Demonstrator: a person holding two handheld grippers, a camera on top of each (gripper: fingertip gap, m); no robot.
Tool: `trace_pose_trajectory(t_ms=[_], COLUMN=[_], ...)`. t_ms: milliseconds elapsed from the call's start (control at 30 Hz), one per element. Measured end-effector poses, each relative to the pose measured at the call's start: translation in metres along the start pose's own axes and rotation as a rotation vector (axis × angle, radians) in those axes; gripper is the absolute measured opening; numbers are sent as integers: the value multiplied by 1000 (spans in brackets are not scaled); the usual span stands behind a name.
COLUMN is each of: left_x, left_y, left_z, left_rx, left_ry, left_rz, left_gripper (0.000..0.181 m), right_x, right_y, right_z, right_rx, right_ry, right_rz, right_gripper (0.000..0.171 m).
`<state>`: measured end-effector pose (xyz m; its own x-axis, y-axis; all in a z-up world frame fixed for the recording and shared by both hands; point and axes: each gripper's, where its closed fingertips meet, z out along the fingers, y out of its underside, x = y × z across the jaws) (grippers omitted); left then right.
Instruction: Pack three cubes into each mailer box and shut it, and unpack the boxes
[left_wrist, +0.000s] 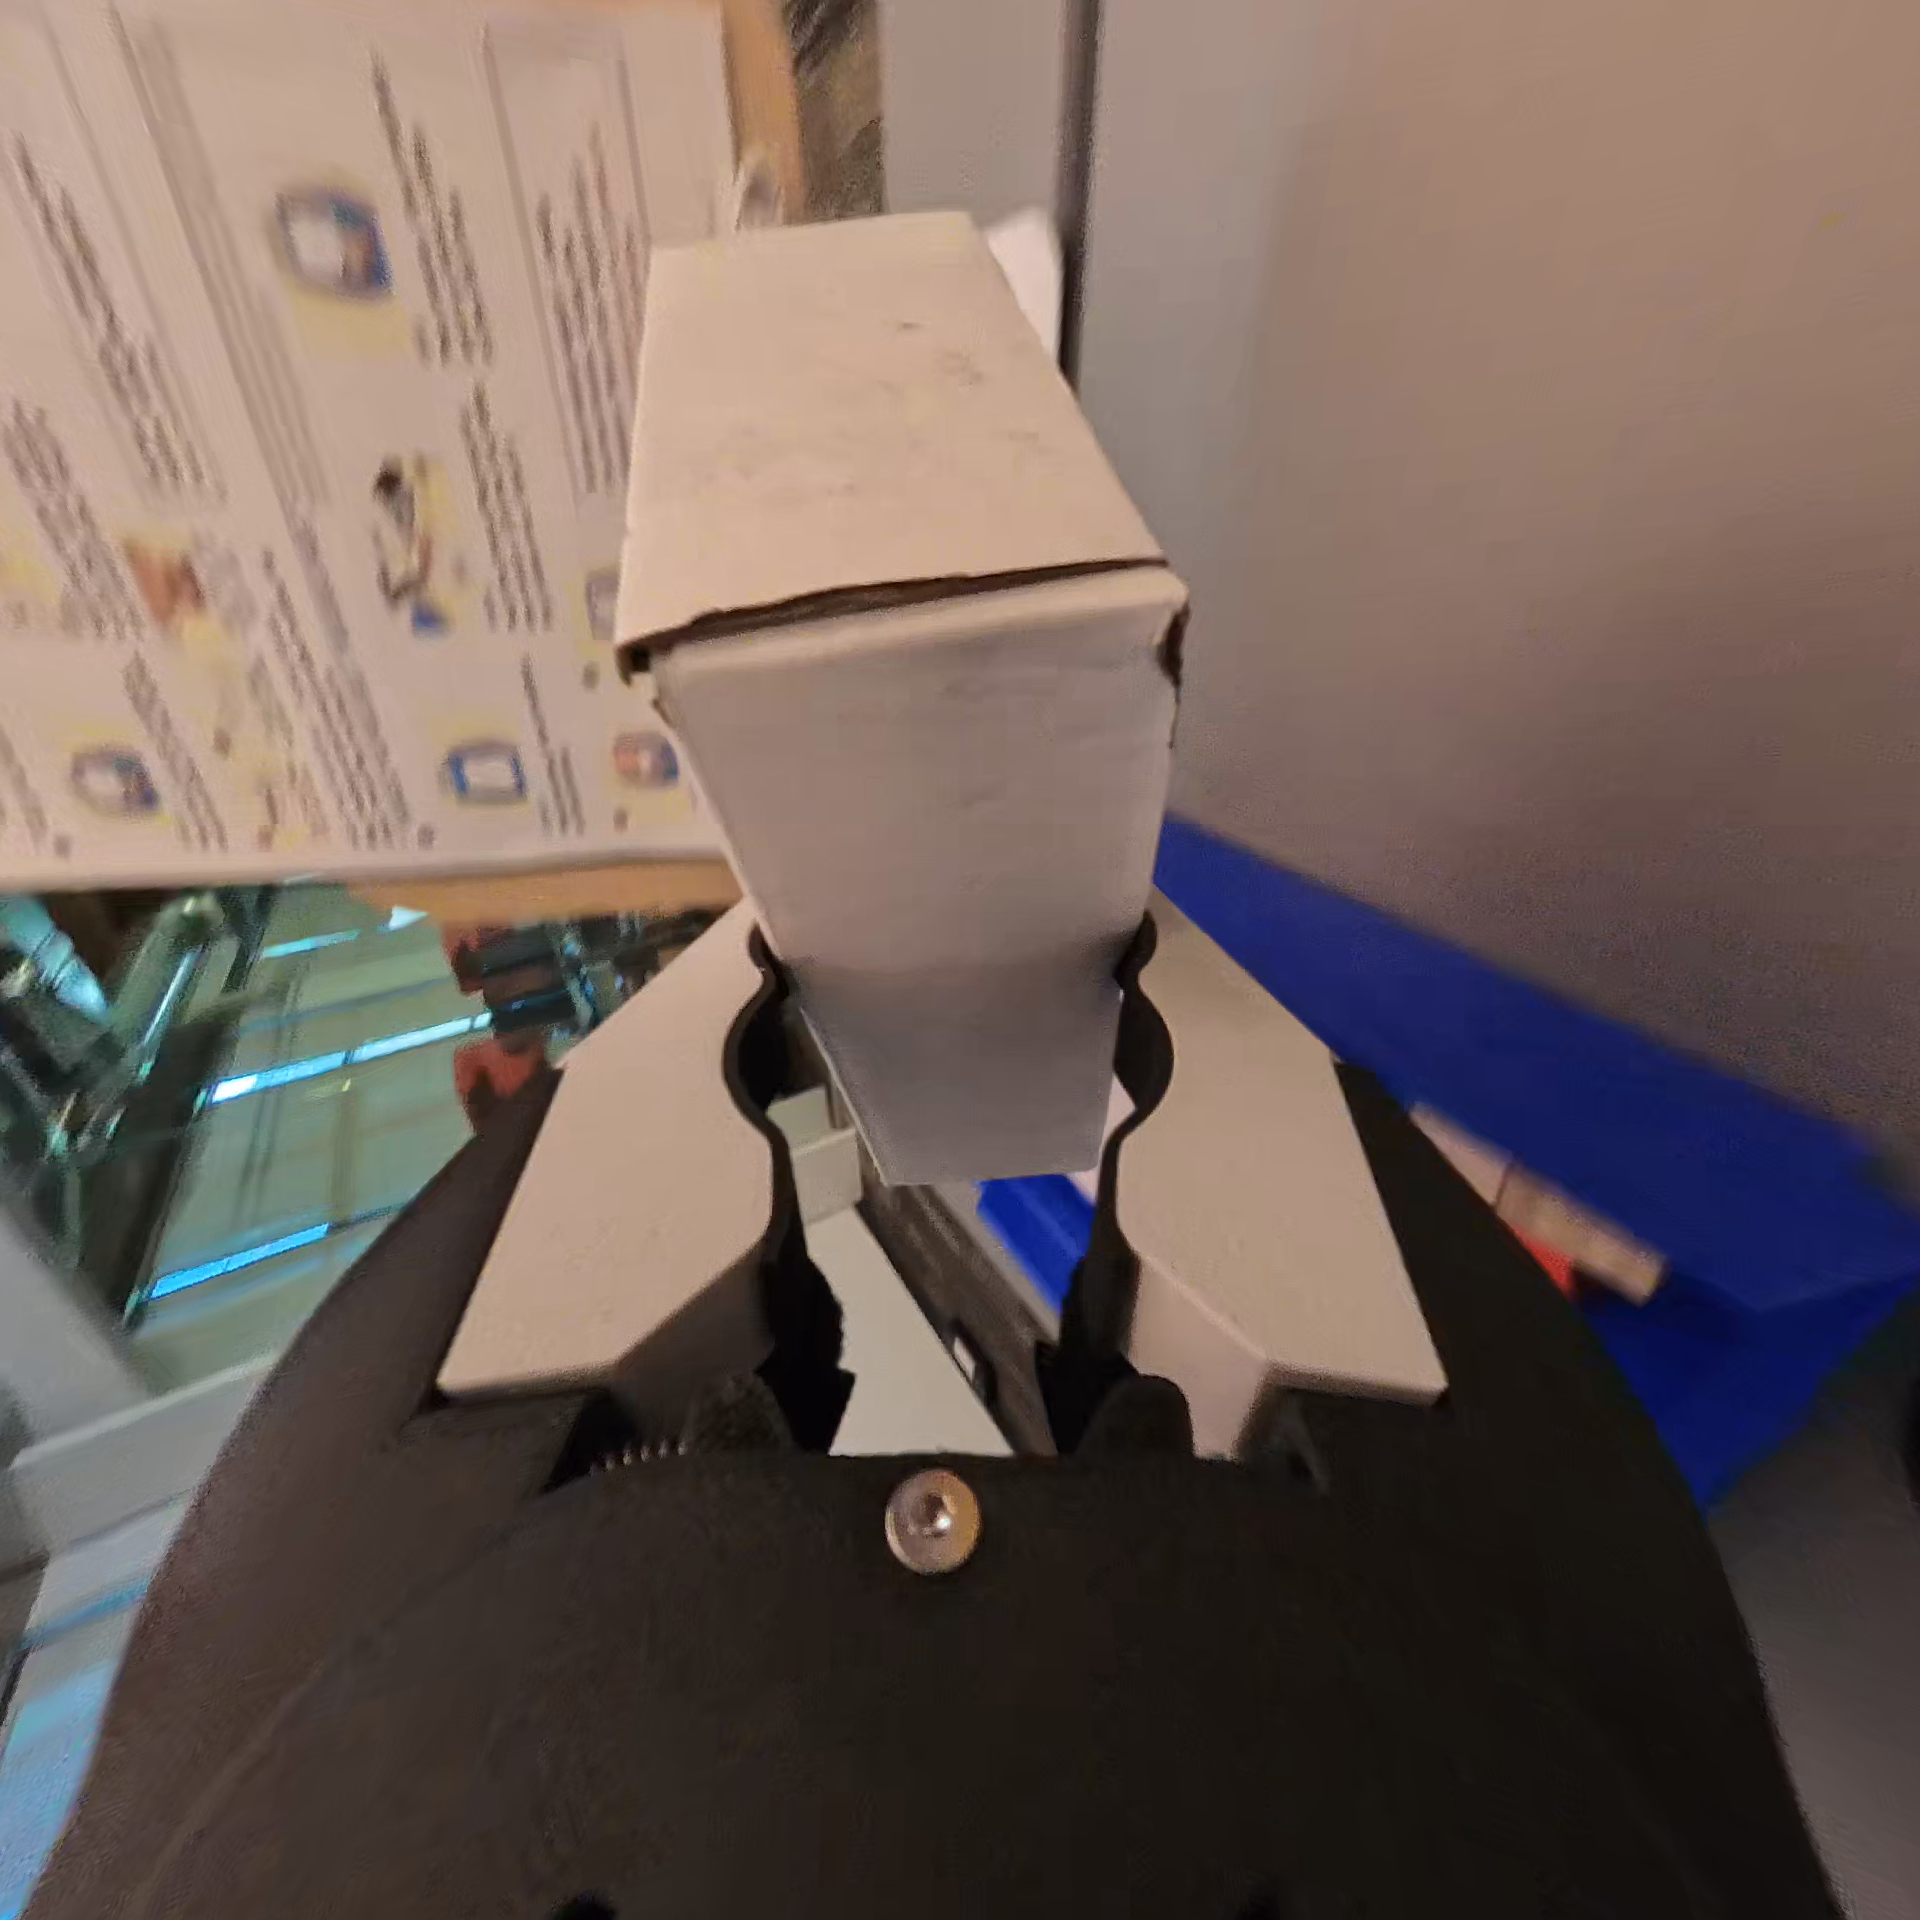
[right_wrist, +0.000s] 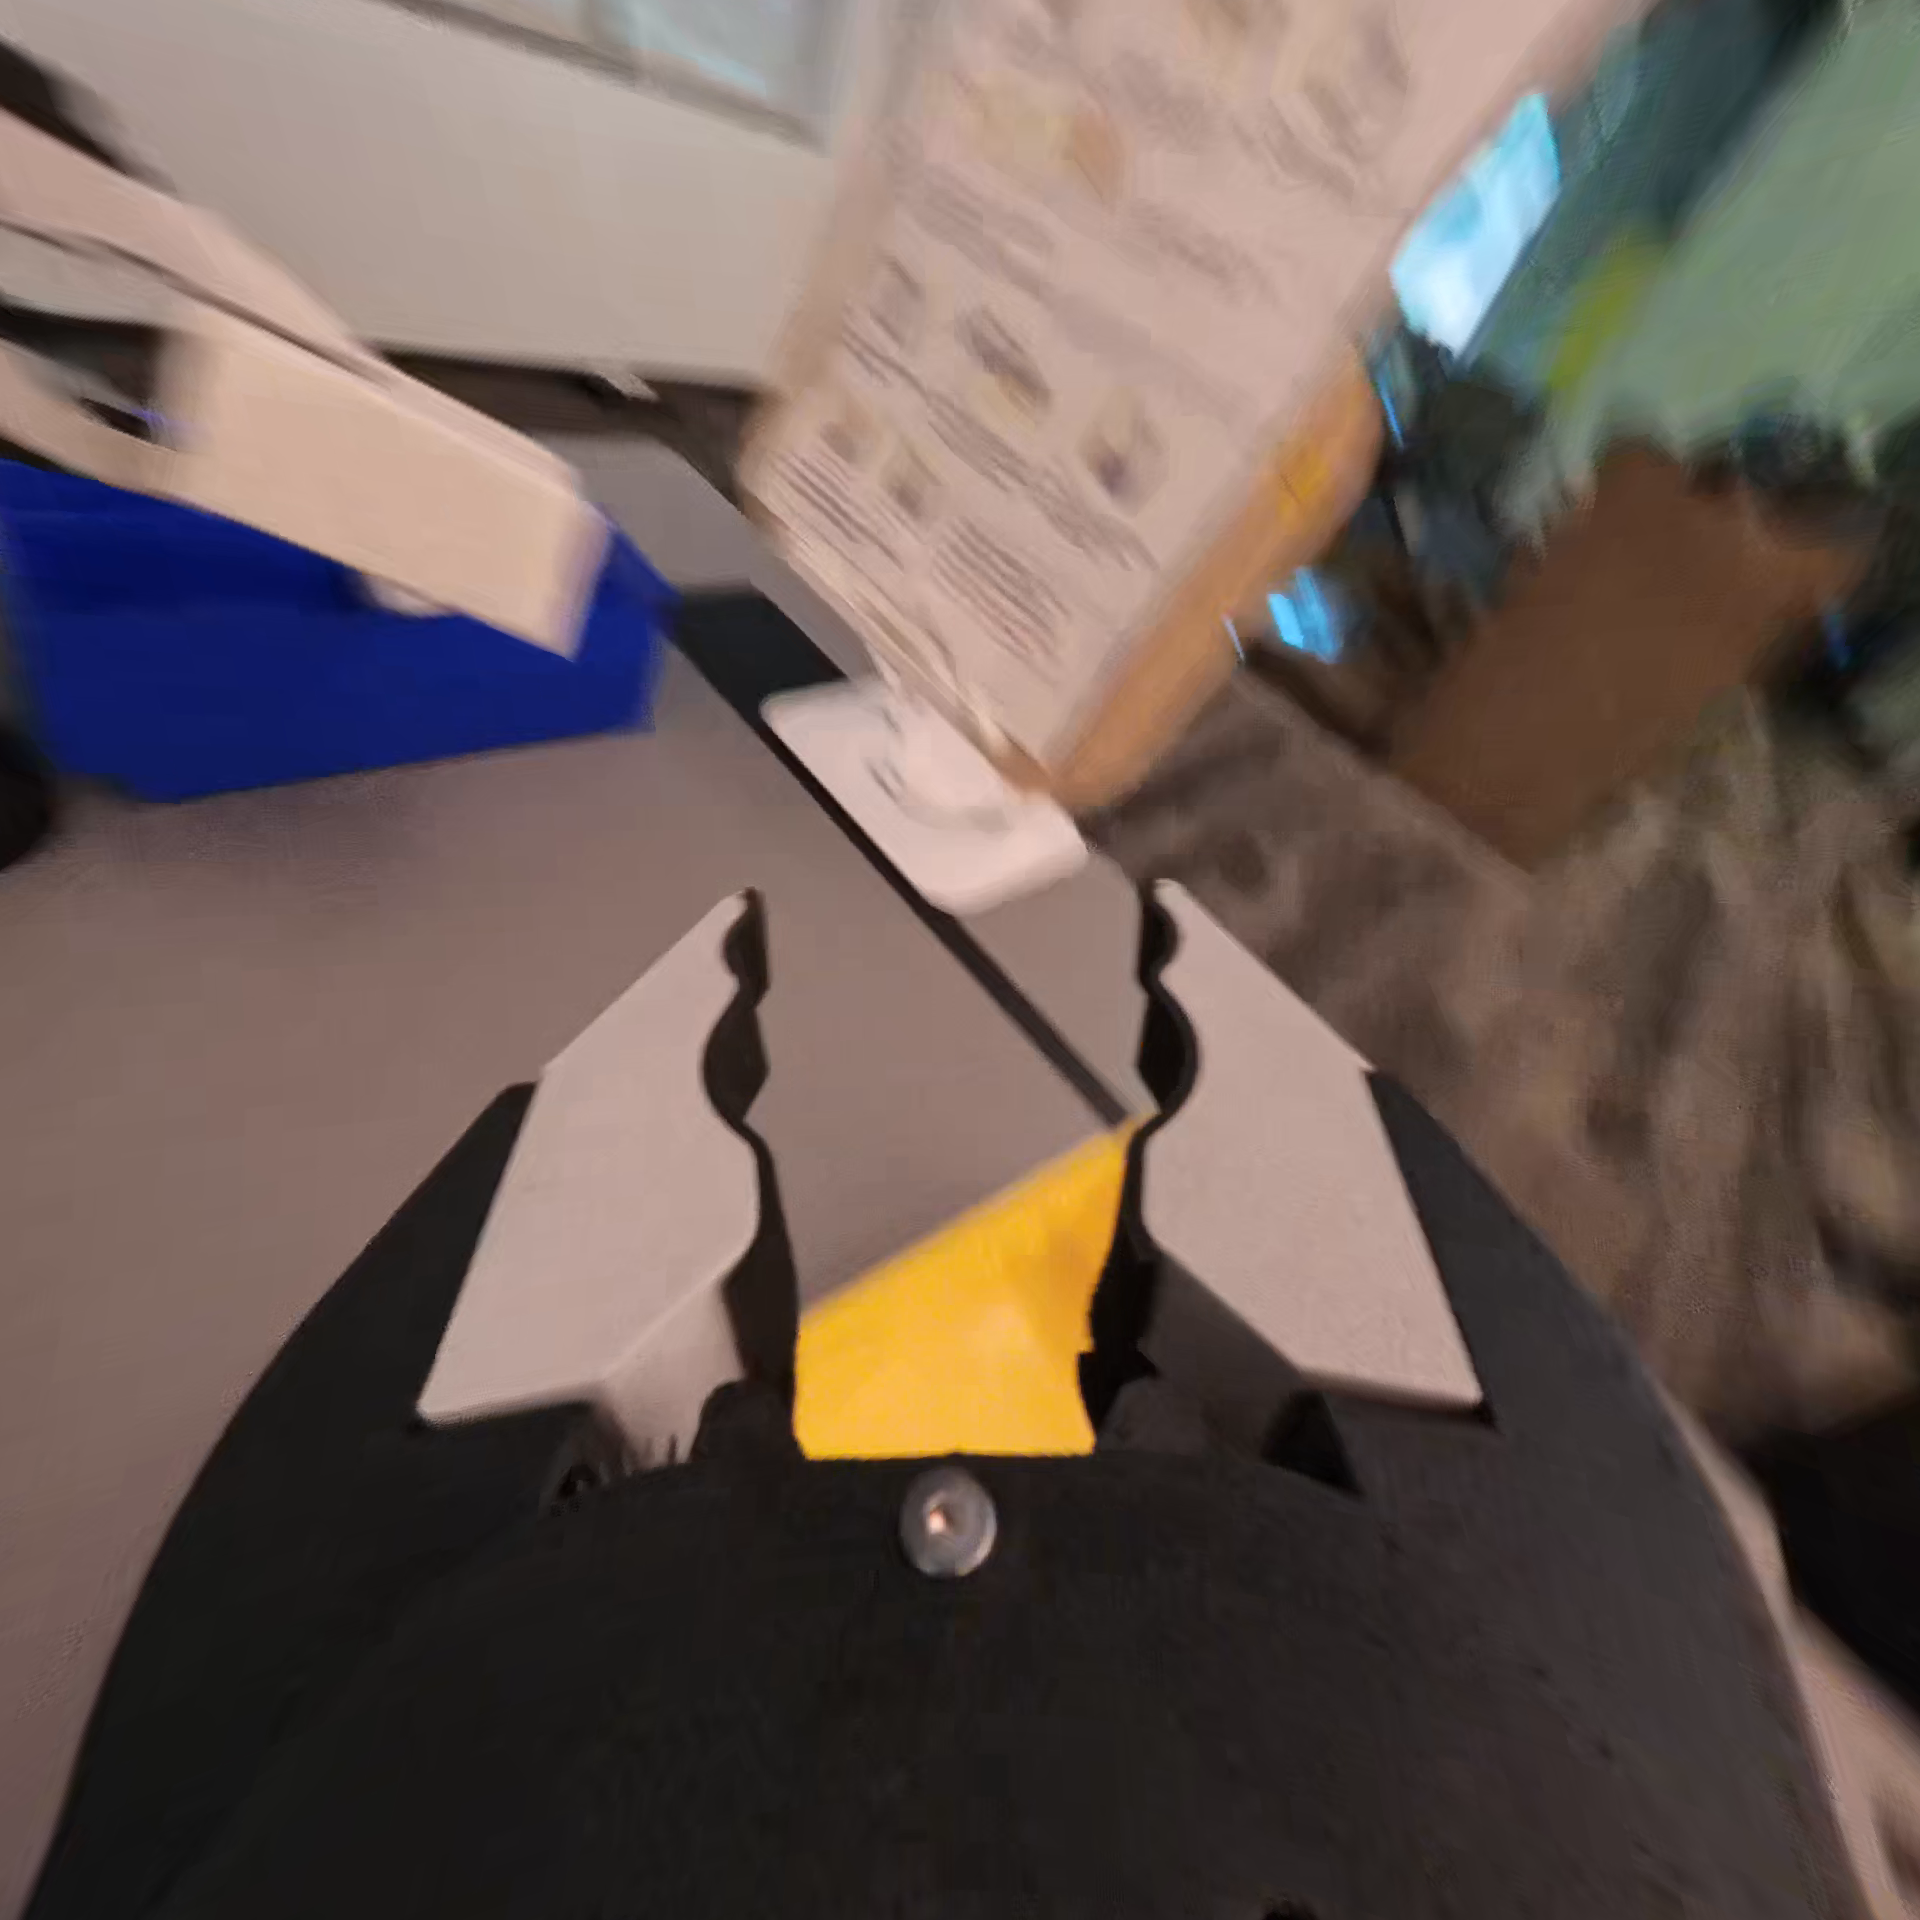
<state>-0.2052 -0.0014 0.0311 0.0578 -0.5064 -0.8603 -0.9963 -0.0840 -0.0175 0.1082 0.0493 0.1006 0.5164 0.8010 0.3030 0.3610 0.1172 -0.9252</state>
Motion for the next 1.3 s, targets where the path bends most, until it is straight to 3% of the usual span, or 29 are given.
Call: trace_pose_trajectory(t_ms=[33,67,133,267,433,633,700,767,900,1100,1233,1300], left_x=[5,12,26,56,84,90,92,95,92,74,68,62], left_y=[-23,-44,-79,-115,-110,-99,-104,-108,-111,-118,-120,-120], left_z=[2,6,16,39,63,56,47,40,39,32,27,27], left_rx=[25,48,85,123,70,110,170,215,276,388,428,443], left_ry=[29,66,160,363,474,504,527,548,552,516,500,468], left_rz=[11,23,17,-65,-121,-139,-137,-133,-159,-228,-233,-246], left_gripper=[61,61,61,62,61,61,61,61,60,57,39,41], right_x=[-29,-57,-95,-134,-169,-161,-172,-183,-181,-169,-156,-152], right_y=[-20,-33,-26,31,62,61,61,64,71,71,74,74], right_z=[9,16,35,76,115,153,154,152,150,139,138,136], right_rx=[114,200,217,-24,-170,-131,-113,-117,-189,-314,-352,-361], right_ry=[-97,-192,-316,-451,-511,-370,-432,-486,-502,-547,-518,-518], right_rz=[-90,-164,-271,-371,-443,-354,-315,-302,-235,55,152,199], right_gripper=[89,100,101,101,102,103,99,77,75,73,72,71])
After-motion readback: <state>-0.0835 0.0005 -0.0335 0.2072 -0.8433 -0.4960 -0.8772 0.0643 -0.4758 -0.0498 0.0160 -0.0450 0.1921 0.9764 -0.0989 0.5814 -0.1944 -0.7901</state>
